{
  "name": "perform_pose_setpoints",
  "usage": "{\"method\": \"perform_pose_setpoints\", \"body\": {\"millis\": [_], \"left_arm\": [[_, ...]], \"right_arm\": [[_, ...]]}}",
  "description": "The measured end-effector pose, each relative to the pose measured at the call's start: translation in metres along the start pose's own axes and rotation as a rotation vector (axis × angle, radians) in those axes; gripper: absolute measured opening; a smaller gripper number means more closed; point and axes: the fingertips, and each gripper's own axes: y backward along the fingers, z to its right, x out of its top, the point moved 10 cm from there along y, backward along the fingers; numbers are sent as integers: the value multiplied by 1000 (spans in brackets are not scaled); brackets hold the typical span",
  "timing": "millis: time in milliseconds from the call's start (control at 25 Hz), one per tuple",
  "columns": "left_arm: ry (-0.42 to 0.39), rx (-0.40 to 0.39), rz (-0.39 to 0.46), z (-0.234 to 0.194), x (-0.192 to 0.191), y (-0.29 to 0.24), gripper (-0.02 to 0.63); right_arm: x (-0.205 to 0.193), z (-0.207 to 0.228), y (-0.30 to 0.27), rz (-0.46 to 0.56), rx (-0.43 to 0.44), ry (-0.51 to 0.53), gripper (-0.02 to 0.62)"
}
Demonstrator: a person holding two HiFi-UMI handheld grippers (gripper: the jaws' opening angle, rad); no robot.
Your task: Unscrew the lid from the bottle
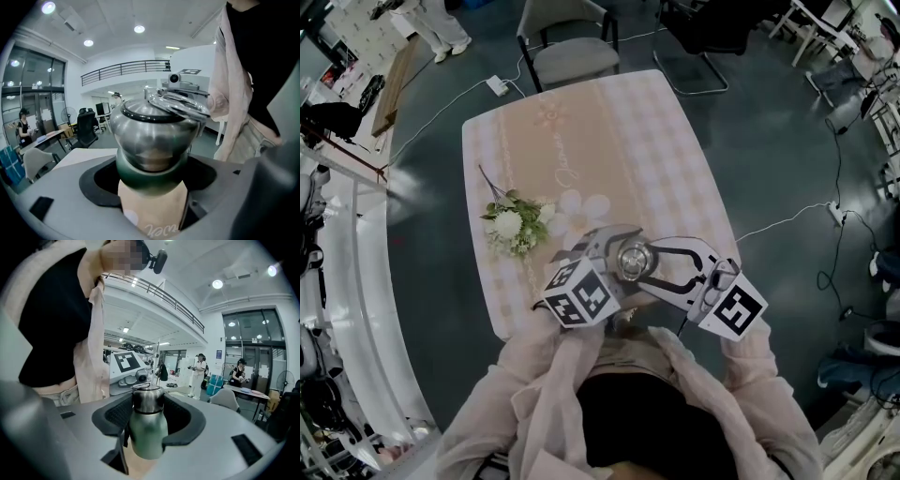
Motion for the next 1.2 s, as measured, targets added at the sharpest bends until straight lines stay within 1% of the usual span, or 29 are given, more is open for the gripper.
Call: {"method": "perform_pose_setpoints", "body": {"millis": [320, 400, 480, 560, 640, 720, 840, 920, 1000, 1080, 1200], "left_arm": [[-137, -103, -73, 3, -10, 0, 400], [-140, -110, -79, 4, -12, 1, 400], [-126, -106, -71, 4, -14, 1, 400], [-96, -89, -57, 2, -16, 2, 400], [-39, -56, -38, -1, -17, 2, 400], [34, 1, -26, -6, -18, 2, 400], [133, 122, -35, -10, -17, 4, 400], [207, 187, -44, -12, -16, 4, 400], [269, 226, -46, -12, -14, 3, 400], [296, 250, -52, -11, -12, 2, 400], [317, 278, -63, -10, -9, 0, 400]], "right_arm": [[-7, -1, 1, -24, 115, -5, 192], [-7, -2, 1, -30, 120, -8, 192], [-9, -2, 0, -22, 111, -17, 195], [-11, -2, -2, -16, 93, -26, 195], [-13, 0, -2, -7, 50, -34, 202], [-12, 4, -3, 38, -17, -54, 227], [-5, 6, -9, 153, -146, -90, 285], [-2, 5, -13, 174, -221, -99, 299], [-1, 3, -18, 183, -280, -124, 311], [1, 2, -22, 197, -321, -151, 316], [2, 2, -28, 205, -352, -173, 321]]}}
